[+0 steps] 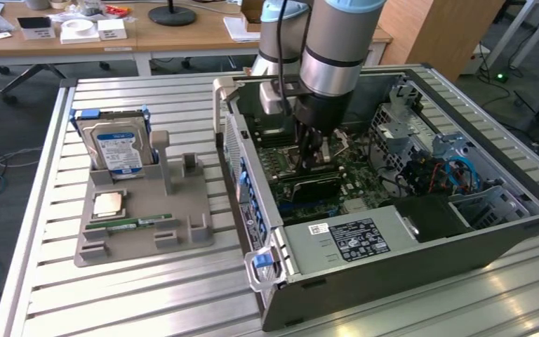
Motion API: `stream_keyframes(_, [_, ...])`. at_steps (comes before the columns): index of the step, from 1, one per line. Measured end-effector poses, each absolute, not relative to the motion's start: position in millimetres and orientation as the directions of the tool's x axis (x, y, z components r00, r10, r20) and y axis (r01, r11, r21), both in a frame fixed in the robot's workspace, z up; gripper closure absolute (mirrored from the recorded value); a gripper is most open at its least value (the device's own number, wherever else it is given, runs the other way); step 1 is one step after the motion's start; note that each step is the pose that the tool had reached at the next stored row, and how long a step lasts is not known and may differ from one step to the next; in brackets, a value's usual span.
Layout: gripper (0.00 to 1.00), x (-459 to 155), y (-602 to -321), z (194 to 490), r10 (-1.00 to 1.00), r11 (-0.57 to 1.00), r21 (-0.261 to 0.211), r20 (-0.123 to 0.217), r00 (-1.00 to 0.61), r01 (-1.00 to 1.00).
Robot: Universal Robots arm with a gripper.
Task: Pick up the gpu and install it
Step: 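Press down on the gpu until it lock into place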
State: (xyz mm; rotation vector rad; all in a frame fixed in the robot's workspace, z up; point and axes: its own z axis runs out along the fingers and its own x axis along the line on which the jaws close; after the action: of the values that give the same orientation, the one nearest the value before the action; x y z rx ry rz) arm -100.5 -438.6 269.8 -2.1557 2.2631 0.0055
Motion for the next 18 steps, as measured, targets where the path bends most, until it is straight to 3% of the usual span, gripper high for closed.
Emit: stream_keyframes(18, [0.89, -99.9, -439.8, 276.3, -0.999, 0.049, -0.008, -0.014, -0.049, -0.999])
